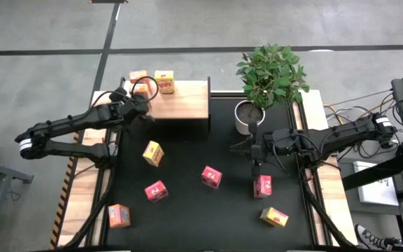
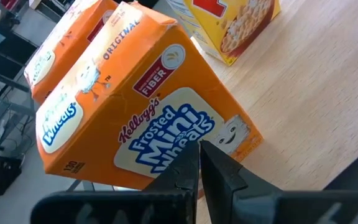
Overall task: Stack cereal on shelf
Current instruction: Put the top orange cereal box on the shelf, then put the center red cereal box on the shelf
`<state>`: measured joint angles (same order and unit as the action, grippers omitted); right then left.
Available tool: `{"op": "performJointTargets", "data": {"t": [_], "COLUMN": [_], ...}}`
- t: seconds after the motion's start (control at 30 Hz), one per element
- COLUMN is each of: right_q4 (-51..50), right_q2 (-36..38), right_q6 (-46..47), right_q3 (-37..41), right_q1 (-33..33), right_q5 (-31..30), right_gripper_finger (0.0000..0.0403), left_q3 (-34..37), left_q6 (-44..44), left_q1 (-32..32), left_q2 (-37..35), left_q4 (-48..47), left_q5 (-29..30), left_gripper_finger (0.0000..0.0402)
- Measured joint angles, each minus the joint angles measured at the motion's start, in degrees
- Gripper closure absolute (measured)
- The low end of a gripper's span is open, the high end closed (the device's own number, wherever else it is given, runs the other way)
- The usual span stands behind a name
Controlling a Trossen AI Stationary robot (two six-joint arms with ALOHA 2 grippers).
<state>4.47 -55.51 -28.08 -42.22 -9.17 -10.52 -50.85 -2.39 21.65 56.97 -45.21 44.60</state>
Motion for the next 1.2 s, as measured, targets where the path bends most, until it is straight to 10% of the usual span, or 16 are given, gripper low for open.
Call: {"op": "performJointTargets", "data": {"t": [0.4, 0.87, 1.2], "right_q4": [0.0, -0.79, -0.72], "right_q2": [0.0, -2.7, -11.44], "right_q6": [1.57, 19.55, 30.13], "right_q3": [0.0, 0.17, -1.3], "right_q1": [-0.05, -0.07, -1.46], "right_q5": [0.0, 0.5, 0.59], "right_gripper_finger": [0.0369, 0.0369, 0.0369], "left_q3": [-0.92, -1.03, -0.98], "left_q6": [-4.15, -18.93, -5.5], "left_q1": [-6.22, -40.52, -56.03], "left_q2": [-1.37, -0.06, 8.18], "left_q4": [0.44, 6.06, 21.17], "left_q5": [-0.22, -6.64, -6.56], "left_gripper_finger": [0.0402, 0.0402, 0.0402]}}
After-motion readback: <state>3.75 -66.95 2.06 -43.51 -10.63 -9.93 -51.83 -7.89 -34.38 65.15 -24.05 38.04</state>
